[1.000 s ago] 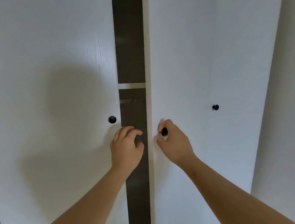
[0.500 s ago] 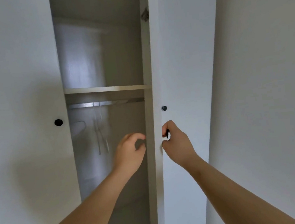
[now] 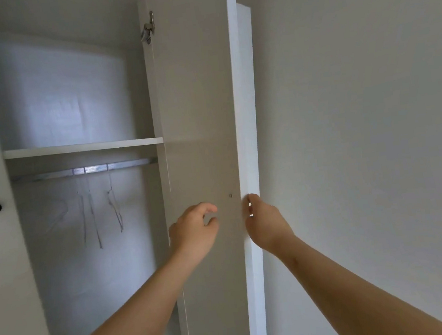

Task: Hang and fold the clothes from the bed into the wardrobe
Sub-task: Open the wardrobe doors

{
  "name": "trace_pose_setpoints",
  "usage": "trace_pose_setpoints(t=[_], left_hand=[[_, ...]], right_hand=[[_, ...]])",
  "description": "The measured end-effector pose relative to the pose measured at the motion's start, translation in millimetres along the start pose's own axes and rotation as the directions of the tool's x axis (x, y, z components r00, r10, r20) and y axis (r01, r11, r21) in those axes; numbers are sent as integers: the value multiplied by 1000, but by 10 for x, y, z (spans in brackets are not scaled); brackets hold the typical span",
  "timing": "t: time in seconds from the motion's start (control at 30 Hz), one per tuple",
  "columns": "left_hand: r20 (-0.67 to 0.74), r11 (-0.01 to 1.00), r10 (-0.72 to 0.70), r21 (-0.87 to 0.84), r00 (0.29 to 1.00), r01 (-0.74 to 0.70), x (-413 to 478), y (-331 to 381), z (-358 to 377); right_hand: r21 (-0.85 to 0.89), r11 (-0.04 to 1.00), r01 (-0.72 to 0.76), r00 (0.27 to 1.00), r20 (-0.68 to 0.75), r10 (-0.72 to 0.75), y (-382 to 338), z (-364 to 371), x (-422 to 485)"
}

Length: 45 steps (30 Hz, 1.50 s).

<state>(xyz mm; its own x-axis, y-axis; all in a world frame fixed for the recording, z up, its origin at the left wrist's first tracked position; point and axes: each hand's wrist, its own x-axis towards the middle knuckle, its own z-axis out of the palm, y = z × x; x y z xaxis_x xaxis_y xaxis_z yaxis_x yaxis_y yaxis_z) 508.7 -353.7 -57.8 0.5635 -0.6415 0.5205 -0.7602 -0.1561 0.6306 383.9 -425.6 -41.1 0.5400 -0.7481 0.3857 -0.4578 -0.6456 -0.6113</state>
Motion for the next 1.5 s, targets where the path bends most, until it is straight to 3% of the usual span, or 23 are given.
trace_pose_setpoints(t=[0.2,0.6,1.27,1.4,1.5], left_hand=[[86,999,17,-41,996,-14,-40,121,206],[-8,997,-4,-82,1000,3,-15,-123,-164],[-315,943,-169,222,934,246,415,-2296,-2268],[-372,931,-128,275,919,241,628,-2674,-2534],[-412,907,-17,378,911,188,777,-2877,-2641]], right_hand=[[114,982,-153,987,-25,157,268,-166,-23],[201,979,-33,999,13,31,-83,80,18],[437,893,109,928,276,-249,-2082,2387,799],[436,893,108,922,292,-254,-2399,2778,947],[379,918,115,930,283,-234,-2562,2949,1057]])
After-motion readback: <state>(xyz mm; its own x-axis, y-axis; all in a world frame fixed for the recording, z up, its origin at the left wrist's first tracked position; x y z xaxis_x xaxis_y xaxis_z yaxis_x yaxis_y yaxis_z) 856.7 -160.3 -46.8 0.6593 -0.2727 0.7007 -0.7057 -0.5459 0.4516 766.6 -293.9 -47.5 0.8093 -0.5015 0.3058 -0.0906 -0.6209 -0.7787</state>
